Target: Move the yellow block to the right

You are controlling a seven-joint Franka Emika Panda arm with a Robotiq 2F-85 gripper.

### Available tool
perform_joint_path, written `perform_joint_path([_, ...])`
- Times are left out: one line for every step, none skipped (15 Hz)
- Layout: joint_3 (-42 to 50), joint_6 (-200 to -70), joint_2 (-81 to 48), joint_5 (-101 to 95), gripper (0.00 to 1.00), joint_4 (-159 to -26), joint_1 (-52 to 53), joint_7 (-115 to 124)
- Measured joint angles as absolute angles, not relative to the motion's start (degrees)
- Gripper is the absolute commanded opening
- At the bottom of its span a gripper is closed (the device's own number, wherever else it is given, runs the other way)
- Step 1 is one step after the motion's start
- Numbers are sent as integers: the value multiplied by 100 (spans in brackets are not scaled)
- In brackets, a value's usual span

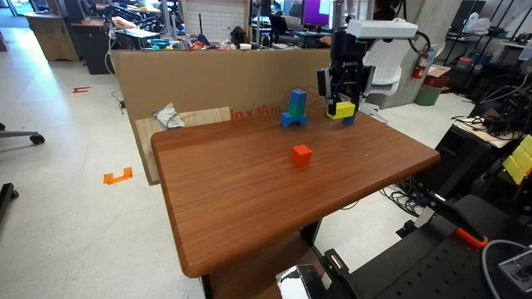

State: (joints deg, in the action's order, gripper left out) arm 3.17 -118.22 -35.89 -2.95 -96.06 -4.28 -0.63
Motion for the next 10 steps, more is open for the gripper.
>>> perform_joint_path([328,-11761,-3682,-307,41,-9514,-427,-39])
perform_joint_path([338,-11676,-3766,-316,41,-9422,-426,-10])
perform_joint_path([347,-11571,-3851,-322,41,-9328,-425,22])
perform_joint_path([369,-11456,-3932,-354,41,-9232,-417,65])
perform_joint_path([402,-11344,-4018,-423,41,-9129,-404,118])
perform_joint_path([424,-11253,-4096,-468,41,-9035,-400,153])
perform_joint_path([440,-11164,-4173,-522,41,-8940,-400,186])
perform_joint_path([460,-11100,-4247,-571,41,-8846,-397,221])
perform_joint_path([484,-11044,-4321,-639,41,-8760,-387,261])
perform_joint_path([508,-10972,-4394,-704,41,-8667,-377,295])
